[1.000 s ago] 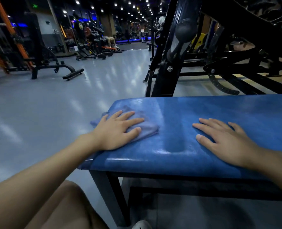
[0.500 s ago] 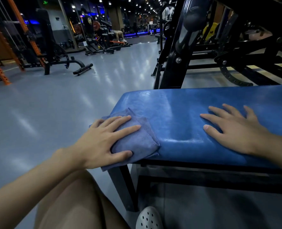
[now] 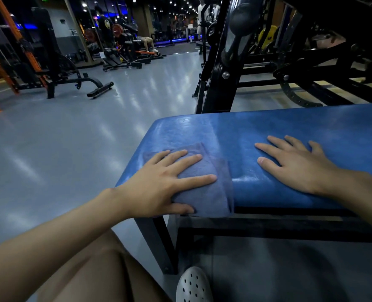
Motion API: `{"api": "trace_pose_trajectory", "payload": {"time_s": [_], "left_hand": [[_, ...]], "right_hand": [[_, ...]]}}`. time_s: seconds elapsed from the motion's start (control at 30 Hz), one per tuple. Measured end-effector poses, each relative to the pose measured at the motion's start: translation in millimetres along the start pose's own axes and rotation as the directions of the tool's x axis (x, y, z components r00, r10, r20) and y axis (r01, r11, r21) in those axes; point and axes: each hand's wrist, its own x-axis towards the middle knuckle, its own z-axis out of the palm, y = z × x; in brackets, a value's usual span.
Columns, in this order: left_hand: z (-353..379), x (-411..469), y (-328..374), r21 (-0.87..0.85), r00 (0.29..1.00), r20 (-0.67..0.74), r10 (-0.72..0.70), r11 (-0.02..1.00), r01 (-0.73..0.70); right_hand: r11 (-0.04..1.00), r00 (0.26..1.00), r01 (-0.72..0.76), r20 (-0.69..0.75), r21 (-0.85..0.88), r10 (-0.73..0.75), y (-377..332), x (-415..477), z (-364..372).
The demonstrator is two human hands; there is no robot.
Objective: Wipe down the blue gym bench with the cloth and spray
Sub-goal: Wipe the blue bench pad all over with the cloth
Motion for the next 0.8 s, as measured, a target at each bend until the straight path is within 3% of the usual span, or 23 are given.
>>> {"api": "trace_pose_trajectory", "payload": {"time_s": [0.17, 0.37, 0.53, 0.67, 0.8], "left_hand": [[1, -18, -16, 0.023, 0.999, 0.031, -0.016, 1.000, 0.015], [-3, 29, 23, -0.016, 1.000, 0.010, -0.005, 1.000, 0.005], [-3, 90, 71, -0.046, 0.998, -0.019, 0.057, 0.997, -0.058], [-7, 107, 84, -0.092, 0.999, -0.022, 0.043, 0.995, -0.045], [-11, 67, 50, -0.180, 0.997, -0.028, -0.066, 0.982, 0.060]], "right_hand": [[0.997, 0.999, 0.029, -0.022, 0.071, -0.028, 2, -4, 0], [0.991, 0.993, 0.051, -0.115, 0.127, -0.037, 14, -17, -7], [0.983, 0.961, -0.037, -0.262, 0.180, 0.085, 44, -44, -15], [0.953, 0.875, -0.045, -0.449, 0.299, 0.181, 44, -68, -15], [0.960, 0.719, 0.135, -0.691, 0.244, 0.074, -14, -74, -2]]}}
